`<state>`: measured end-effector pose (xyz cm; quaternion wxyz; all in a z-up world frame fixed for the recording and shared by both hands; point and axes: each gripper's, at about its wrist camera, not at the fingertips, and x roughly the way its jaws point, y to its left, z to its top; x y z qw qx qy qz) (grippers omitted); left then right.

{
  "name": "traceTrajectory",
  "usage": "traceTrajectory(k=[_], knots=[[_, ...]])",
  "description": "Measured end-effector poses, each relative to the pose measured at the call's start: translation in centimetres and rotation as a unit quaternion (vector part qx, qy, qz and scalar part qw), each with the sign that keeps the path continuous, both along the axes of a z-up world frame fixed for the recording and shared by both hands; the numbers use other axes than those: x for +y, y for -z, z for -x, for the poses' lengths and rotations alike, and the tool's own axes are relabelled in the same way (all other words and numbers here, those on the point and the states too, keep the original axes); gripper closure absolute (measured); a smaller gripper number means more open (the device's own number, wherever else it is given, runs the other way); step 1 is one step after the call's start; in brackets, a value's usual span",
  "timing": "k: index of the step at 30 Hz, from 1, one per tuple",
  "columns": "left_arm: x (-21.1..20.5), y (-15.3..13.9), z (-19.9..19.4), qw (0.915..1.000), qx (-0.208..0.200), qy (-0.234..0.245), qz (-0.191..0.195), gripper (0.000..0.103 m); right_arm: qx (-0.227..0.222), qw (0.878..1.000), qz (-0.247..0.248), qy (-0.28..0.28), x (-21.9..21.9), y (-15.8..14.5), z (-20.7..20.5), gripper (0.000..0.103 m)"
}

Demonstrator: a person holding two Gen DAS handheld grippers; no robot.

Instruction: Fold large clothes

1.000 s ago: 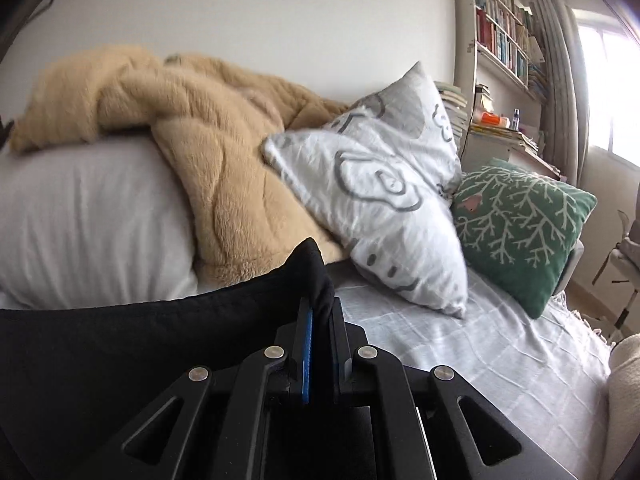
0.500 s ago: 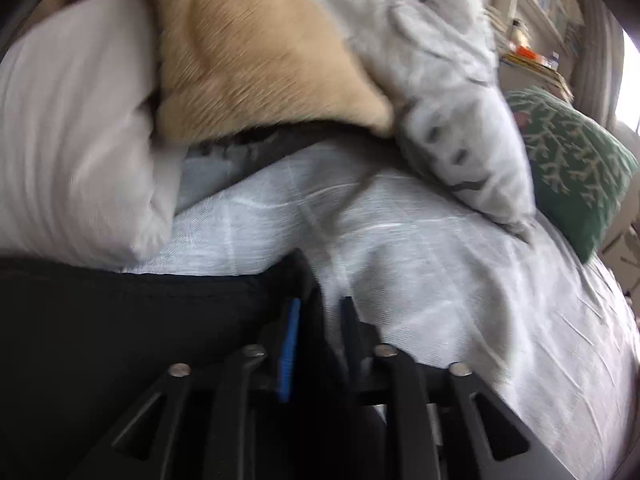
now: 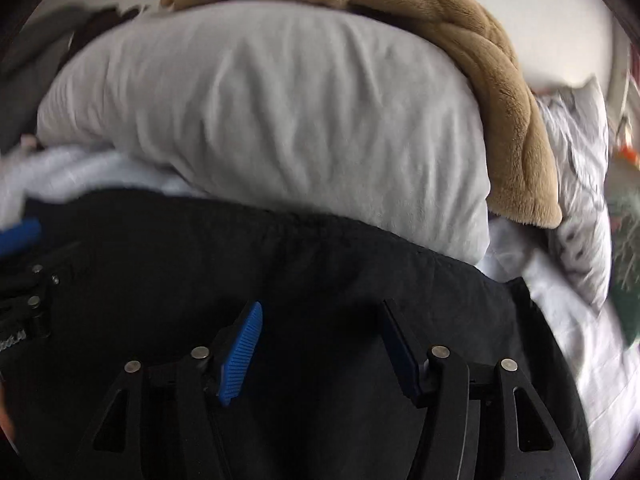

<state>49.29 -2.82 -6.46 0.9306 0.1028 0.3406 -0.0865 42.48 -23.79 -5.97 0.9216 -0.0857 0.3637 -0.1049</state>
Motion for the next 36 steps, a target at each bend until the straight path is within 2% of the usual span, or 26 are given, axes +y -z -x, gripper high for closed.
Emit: traceTrajectory(k=[1,2,4,6,7,8,9,10,12,15,18,20,25,28,32,36], knots=[[1.5,0.6,-0.3,1.0000,-0.001,0.001,0.002,0.000,0.002,1.000,0.001,0.005,-1.1,0.3,0.0,0.020],[3.4,0.9,-0.7,0.9999,0.000,-0.005,0.009,0.000,0.001,1.000,-0.016,0.006,-3.1,0.4,0.2,0.009],[6.9,1.2,-1.8,0.9987,0.009,-0.049,-0.004,0.000,0.015,0.998,-0.064,0.013,-7.3,0.8,0.7,0.007],[10.9,1.4,-2.6,0.9937,0.035,-0.103,0.026,0.000,0.021,0.997,-0.050,0.063,-10.8,1.1,1.3,0.007],[13.3,1.5,-3.0,0.9876,0.055,-0.141,0.044,0.000,0.023,0.994,-0.068,0.079,-12.7,1.2,1.8,0.007],[14.9,1.6,-3.0,0.9837,0.072,-0.150,0.070,0.000,0.027,0.989,-0.105,0.104,-15.1,1.2,2.3,0.009],[15.6,1.6,-2.7,0.9819,0.076,-0.161,0.065,0.001,0.029,0.982,-0.128,0.137,-17.2,1.1,3.0,0.011],[15.9,1.2,-2.3,0.9810,0.073,-0.175,0.041,0.002,0.029,0.978,-0.128,0.161,-18.3,0.9,3.5,0.012],[15.8,0.2,-1.2,0.9832,0.076,-0.164,0.024,0.002,0.041,0.974,-0.113,0.193,-19.5,0.1,4.7,0.012],[14.5,-1.7,2.1,0.9871,0.091,-0.130,0.020,0.002,0.044,0.982,-0.071,0.171,-18.3,-2.3,7.4,0.013],[13.4,-3.9,7.7,0.9891,0.110,-0.075,0.064,0.002,0.049,0.989,-0.062,0.126,-15.8,-4.4,11.6,0.013],[14.0,-4.5,11.5,0.9869,0.120,-0.054,0.093,0.002,0.048,0.992,-0.069,0.100,-14.6,-5.1,15.6,0.012],[15.7,-5.5,18.8,0.9777,0.146,-0.050,0.143,0.002,0.053,0.987,-0.136,0.071,-13.1,-5.5,24.6,0.012],[17.7,-5.0,21.4,0.9678,0.156,-0.059,0.189,0.002,0.052,0.981,-0.166,0.086,-12.9,-5.7,28.2,0.012],[20.0,-2.1,23.2,0.9395,0.206,-0.083,0.260,0.002,0.062,0.968,-0.221,0.097,-13.6,-4.2,31.4,0.012],[21.3,0.8,23.3,0.9104,0.231,-0.104,0.327,0.003,0.080,0.952,-0.273,0.112,-14.5,-2.1,32.0,0.012]])
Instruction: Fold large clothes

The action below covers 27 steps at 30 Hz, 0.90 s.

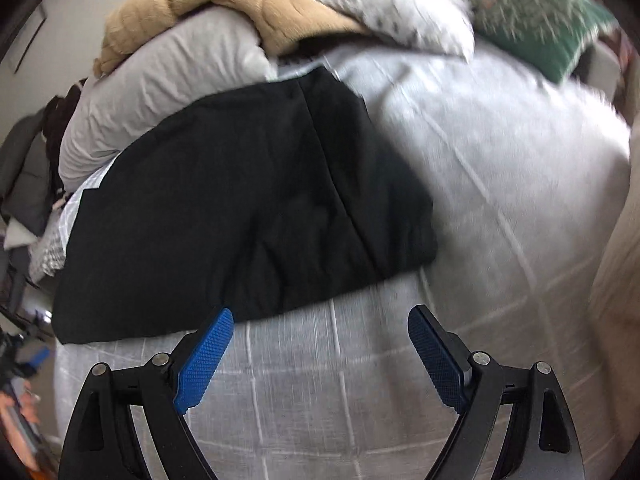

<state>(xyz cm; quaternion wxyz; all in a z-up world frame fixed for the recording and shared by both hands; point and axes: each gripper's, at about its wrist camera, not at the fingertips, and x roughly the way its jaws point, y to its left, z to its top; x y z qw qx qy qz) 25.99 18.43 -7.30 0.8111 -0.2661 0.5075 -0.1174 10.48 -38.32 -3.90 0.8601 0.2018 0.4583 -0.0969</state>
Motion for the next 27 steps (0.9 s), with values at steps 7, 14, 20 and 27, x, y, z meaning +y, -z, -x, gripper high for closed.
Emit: traceTrajectory(k=[7,14,20,27], knots=[[1.2,5.5,-2.7,0.9880,0.030,-0.098,0.115,0.023,-0.016,0.995,-0.083,0.061,-2.9,3.3,-3.2,0.012],[2.0,5.1,-3.1,0.9703,0.017,-0.170,0.172,0.066,-0.069,0.973,-0.162,0.146,-5.2,4.4,-3.9,0.058],[2.8,-1.0,-0.1,0.9783,-0.030,-0.155,0.134,0.073,-0.073,0.984,-0.124,0.105,-3.0,-1.5,-2.0,0.080],[7.6,-2.6,7.5,0.9828,-0.038,-0.129,0.126,0.071,-0.044,0.985,-0.158,0.052,0.0,-3.9,5.1,0.075]])
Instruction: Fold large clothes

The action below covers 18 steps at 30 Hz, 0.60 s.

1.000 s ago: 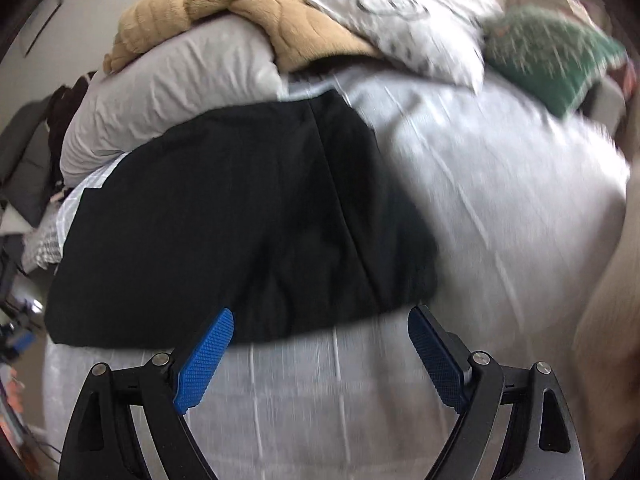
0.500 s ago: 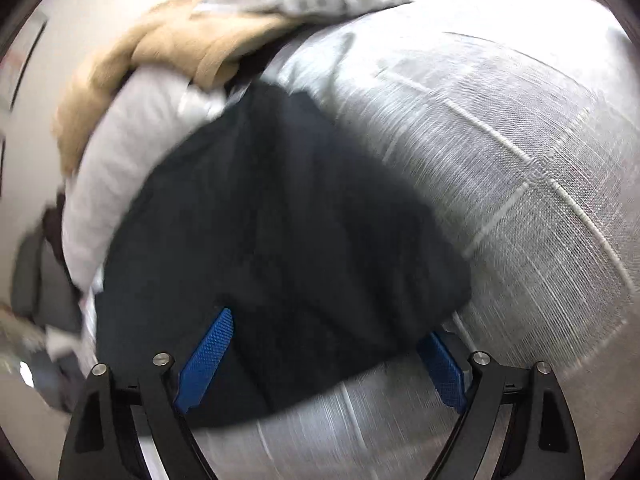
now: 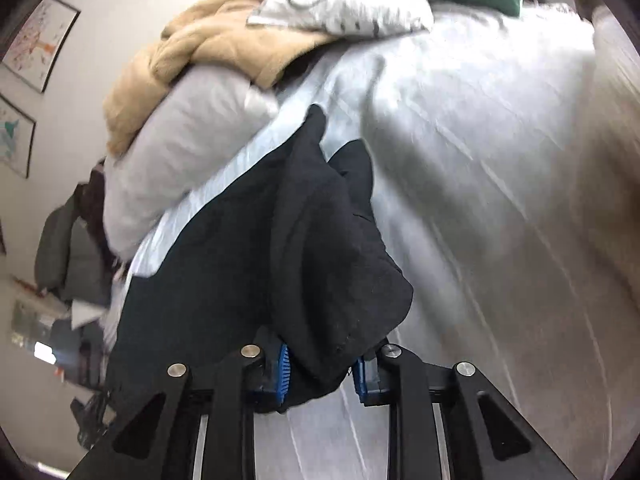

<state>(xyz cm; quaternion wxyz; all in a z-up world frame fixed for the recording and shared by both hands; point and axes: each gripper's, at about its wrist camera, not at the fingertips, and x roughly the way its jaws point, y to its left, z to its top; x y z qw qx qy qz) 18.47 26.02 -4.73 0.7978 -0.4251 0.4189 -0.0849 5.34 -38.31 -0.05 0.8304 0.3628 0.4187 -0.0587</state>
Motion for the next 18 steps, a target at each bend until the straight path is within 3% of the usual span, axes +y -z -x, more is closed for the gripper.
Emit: traceTrajectory(k=[3,5,6,8,11,14,15,16,17,18], knots=[[0.5,3.4,2.0,0.9986,0.035,0.023,-0.032,0.058,0.028,0.999,0.008,-0.029,0.6,2.3,2.5,0.061],[0.7,5.5,2.6,0.9963,0.072,0.018,-0.044,0.047,0.074,0.996,0.031,-0.034,0.6,4.6,3.5,0.048],[0.8,5.8,2.8,0.9963,0.073,0.015,-0.043,0.043,0.090,0.995,0.043,-0.030,0.4,5.5,4.2,0.044],[1.1,5.3,3.4,0.9958,0.065,0.004,-0.065,0.036,0.080,0.995,0.054,-0.017,0.0,5.2,5.3,0.038],[1.0,2.1,5.1,0.9851,0.035,-0.045,-0.163,0.033,0.070,0.989,0.128,0.002,0.2,2.6,6.1,0.038],[0.0,-0.6,6.0,0.9720,-0.028,-0.051,-0.228,0.033,0.031,0.976,0.216,0.000,1.6,-0.4,6.1,0.039],[-0.7,-1.4,6.0,0.9679,-0.052,-0.037,-0.243,0.033,0.021,0.972,0.236,-0.003,2.0,-0.8,6.3,0.043],[-1.3,-1.8,5.9,0.9650,-0.070,-0.020,-0.252,0.037,0.003,0.964,0.267,-0.009,3.1,-1.3,5.8,0.054],[-2.0,-2.1,5.4,0.9614,-0.086,0.004,-0.261,0.041,-0.008,0.957,0.289,-0.020,4.2,-1.5,4.8,0.065],[-2.9,-2.3,4.9,0.9577,-0.099,0.026,-0.269,0.049,-0.015,0.951,0.305,-0.034,5.3,-1.4,4.2,0.068]])
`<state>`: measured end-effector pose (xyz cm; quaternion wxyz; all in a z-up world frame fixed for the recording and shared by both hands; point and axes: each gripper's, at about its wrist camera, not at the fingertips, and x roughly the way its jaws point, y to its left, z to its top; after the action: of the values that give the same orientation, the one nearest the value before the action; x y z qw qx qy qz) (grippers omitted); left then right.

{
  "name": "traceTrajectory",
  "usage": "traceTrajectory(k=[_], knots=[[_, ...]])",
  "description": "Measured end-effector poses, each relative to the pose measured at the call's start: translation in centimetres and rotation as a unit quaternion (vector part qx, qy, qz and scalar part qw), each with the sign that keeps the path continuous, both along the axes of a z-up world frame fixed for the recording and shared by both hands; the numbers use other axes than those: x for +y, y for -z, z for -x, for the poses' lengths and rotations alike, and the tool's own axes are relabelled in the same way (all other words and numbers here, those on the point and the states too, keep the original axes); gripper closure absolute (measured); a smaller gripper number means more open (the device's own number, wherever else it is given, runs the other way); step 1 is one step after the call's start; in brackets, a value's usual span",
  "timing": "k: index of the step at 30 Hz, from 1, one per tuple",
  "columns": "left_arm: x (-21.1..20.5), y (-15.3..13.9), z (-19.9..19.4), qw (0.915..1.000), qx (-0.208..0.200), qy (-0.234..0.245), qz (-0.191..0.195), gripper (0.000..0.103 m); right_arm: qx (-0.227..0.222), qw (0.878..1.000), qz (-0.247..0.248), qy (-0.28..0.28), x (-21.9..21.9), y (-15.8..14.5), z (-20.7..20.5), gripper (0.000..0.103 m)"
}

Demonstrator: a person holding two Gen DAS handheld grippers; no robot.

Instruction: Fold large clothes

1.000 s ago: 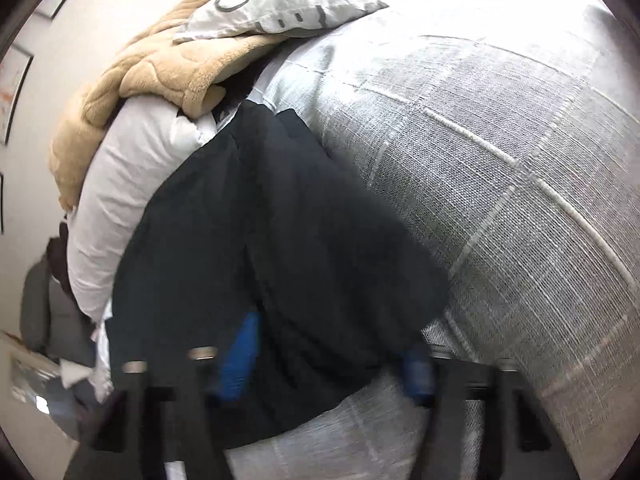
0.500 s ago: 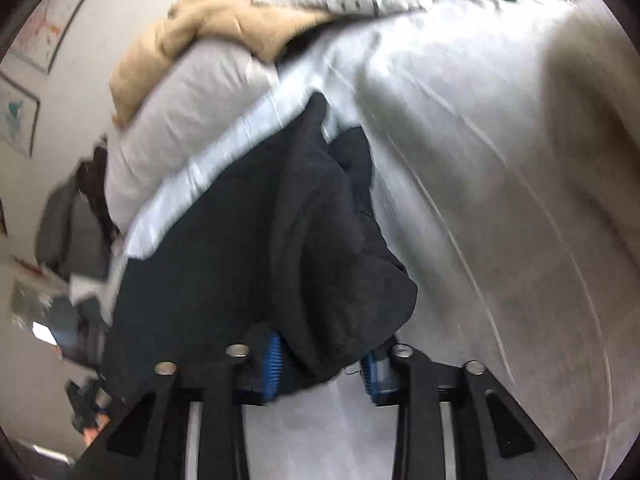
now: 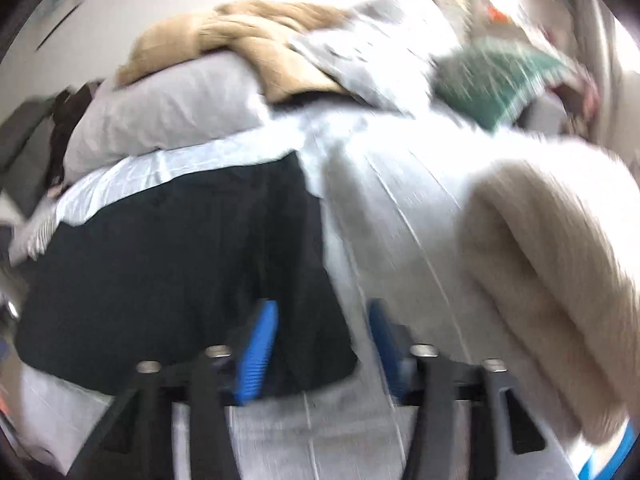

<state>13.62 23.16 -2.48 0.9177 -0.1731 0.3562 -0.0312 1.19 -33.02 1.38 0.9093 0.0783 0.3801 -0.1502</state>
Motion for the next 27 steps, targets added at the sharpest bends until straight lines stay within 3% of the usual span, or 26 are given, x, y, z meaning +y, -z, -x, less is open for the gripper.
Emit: traceTrajectory(k=[3,4,6,7,9,10,11,12,15,20,22,25,27], knots=[[-2.6,1.1,-3.3,0.9970,0.003,0.053,-0.057,0.068,0.012,0.999,0.034,-0.038,2.5,1.5,-2.7,0.080],[-2.9,2.4,-5.0,0.9952,0.019,0.048,-0.083,0.076,0.026,0.998,0.047,-0.034,2.9,2.4,-4.2,0.084],[-1.3,4.8,-7.0,0.9943,0.047,0.020,-0.093,0.084,0.055,0.996,0.075,-0.006,2.8,4.7,-6.3,0.090],[-0.1,6.0,-7.6,0.9943,0.060,0.001,-0.087,0.082,0.076,0.993,0.085,0.015,1.9,6.3,-7.2,0.092],[2.7,8.1,-7.8,0.9934,0.083,-0.039,-0.068,0.055,0.097,0.991,0.087,0.041,0.7,8.1,-6.3,0.092],[4.1,8.3,-7.5,0.9951,0.082,-0.047,-0.030,0.056,0.098,0.991,0.081,0.046,0.1,8.7,-6.0,0.092],[4.5,8.2,-7.6,0.9944,0.087,-0.054,-0.025,0.059,0.096,0.992,0.074,0.047,-0.1,8.7,-5.5,0.092],[4.6,8.0,-7.6,0.9900,0.105,-0.072,-0.061,0.081,0.096,0.991,0.077,0.047,0.0,8.6,-5.6,0.092],[5.6,6.6,-6.8,0.9892,0.102,-0.089,-0.056,0.082,0.096,0.991,0.079,0.056,0.2,7.6,-5.3,0.091],[5.3,1.2,-4.9,0.9950,0.023,-0.092,-0.032,0.064,0.032,0.996,0.040,0.076,0.1,4.5,-4.4,0.085],[4.2,-0.2,-4.5,0.9972,0.014,-0.069,-0.025,0.046,0.018,0.996,0.042,0.072,0.4,3.5,-4.6,0.081],[2.3,-0.5,-4.1,0.9981,0.052,-0.032,-0.007,0.020,0.026,0.998,0.033,0.050,1.7,2.7,-5.1,0.077],[1.3,0.1,-4.0,0.9941,0.105,-0.026,-0.005,0.013,0.036,0.999,0.026,0.019,3.2,2.1,-5.5,0.070]])
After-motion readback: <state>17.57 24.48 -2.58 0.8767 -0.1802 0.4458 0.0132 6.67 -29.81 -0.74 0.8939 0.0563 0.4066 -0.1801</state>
